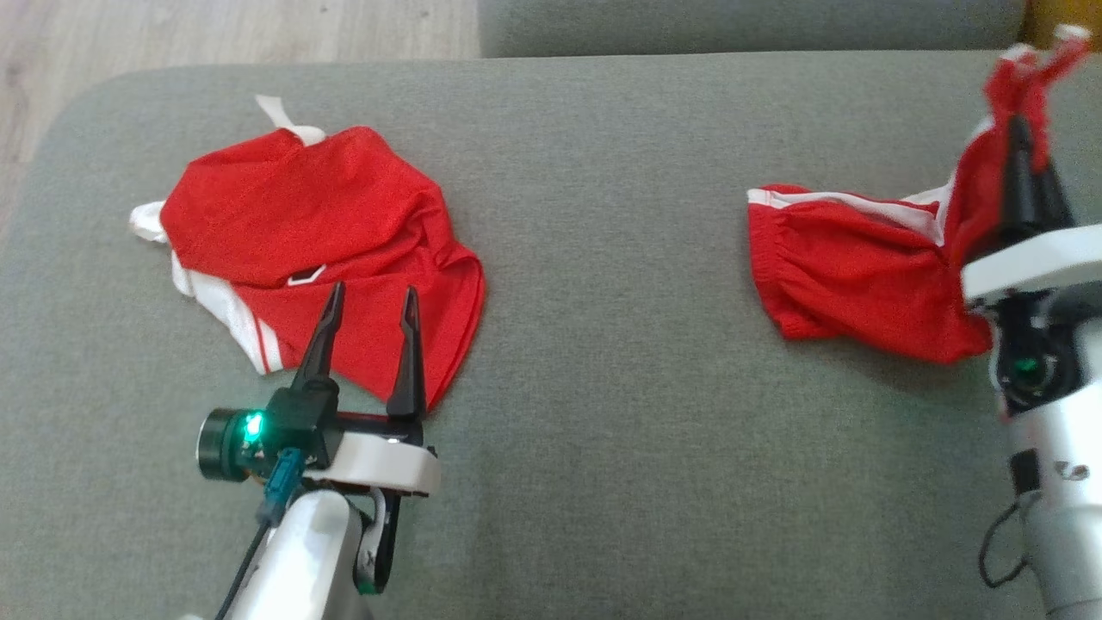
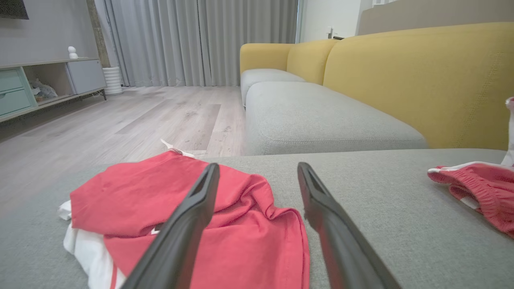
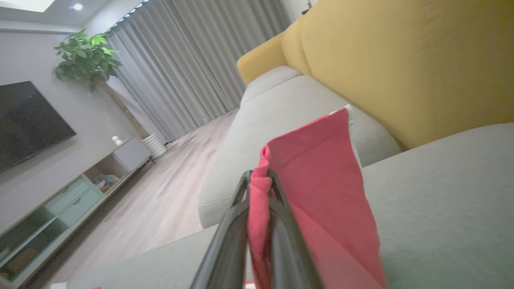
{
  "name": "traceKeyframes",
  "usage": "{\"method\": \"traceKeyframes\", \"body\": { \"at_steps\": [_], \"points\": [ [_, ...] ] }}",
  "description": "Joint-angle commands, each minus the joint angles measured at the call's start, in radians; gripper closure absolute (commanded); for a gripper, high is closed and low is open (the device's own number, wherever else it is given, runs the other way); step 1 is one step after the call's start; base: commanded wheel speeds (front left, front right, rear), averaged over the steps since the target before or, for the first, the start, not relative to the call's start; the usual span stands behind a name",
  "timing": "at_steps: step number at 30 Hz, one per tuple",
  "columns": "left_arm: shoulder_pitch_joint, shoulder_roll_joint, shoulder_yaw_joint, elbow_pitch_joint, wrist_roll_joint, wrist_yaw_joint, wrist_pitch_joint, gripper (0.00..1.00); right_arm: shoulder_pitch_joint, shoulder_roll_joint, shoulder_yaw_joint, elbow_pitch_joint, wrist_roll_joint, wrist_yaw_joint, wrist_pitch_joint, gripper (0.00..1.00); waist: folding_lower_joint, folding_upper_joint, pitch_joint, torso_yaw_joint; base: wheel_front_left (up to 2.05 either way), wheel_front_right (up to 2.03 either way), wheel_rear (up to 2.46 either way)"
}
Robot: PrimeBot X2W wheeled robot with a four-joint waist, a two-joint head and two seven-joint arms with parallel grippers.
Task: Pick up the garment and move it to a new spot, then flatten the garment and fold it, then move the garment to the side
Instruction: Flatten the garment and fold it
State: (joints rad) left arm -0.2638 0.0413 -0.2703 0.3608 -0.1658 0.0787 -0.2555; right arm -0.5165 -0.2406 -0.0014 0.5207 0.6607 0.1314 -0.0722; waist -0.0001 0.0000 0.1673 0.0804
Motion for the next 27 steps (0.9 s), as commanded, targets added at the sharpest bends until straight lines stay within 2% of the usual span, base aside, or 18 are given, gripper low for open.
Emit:
{"method": "traceKeyframes", "body": {
  "at_steps": [1, 10, 17, 18, 23, 27],
  "points": [
    [-0.017, 0.009, 0.03, -0.022, 0.008, -0.002, -0.006, 0.0, -0.015, -0.014, 0.055, -0.049, 0.025, -0.001, -0.009, 1.0, 0.0001, 0.0, -0.005, 0.01, 0.0, 0.0, 0.0],
    [-0.01, 0.009, 0.002, 0.018, 0.0, -0.004, -0.006, 0.0, -0.027, -0.056, 0.369, -0.034, 0.073, -0.001, -0.03, 1.0, 0.0001, 0.0, -0.015, 0.06, 0.0, 0.0, 0.0],
    [-0.014, 0.012, 0.006, 0.036, -0.008, -0.003, -0.006, 0.0, -0.02, -0.145, 0.617, 0.005, 0.08, -0.001, -0.015, 1.0, 0.0001, 0.0, -0.027, 0.083, 0.0, 0.0, 0.0],
    [-0.014, 0.012, 0.006, 0.036, -0.008, -0.003, -0.006, 0.0, -0.02, -0.145, 0.617, 0.005, 0.08, -0.001, -0.015, 1.0, 0.0001, 0.0, -0.027, 0.083, 0.0, 0.0, 0.0],
    [-0.011, 0.014, 0.011, 0.036, -0.006, 0.001, -0.006, 0.0, -0.021, -0.219, 0.763, 0.033, 0.073, -0.001, 0.015, 1.0, 0.0001, 0.0, -0.031, 0.077, 0.0, 0.0, 0.0],
    [-0.008, 0.016, 0.012, 0.04, -0.006, 0.0, -0.006, 0.0, -0.032, -0.254, 0.85, 0.063, 0.076, -0.001, 0.047, 1.0, 0.0001, 0.0, -0.035, 0.056, 0.0, 0.0, 0.0]
  ]
}}
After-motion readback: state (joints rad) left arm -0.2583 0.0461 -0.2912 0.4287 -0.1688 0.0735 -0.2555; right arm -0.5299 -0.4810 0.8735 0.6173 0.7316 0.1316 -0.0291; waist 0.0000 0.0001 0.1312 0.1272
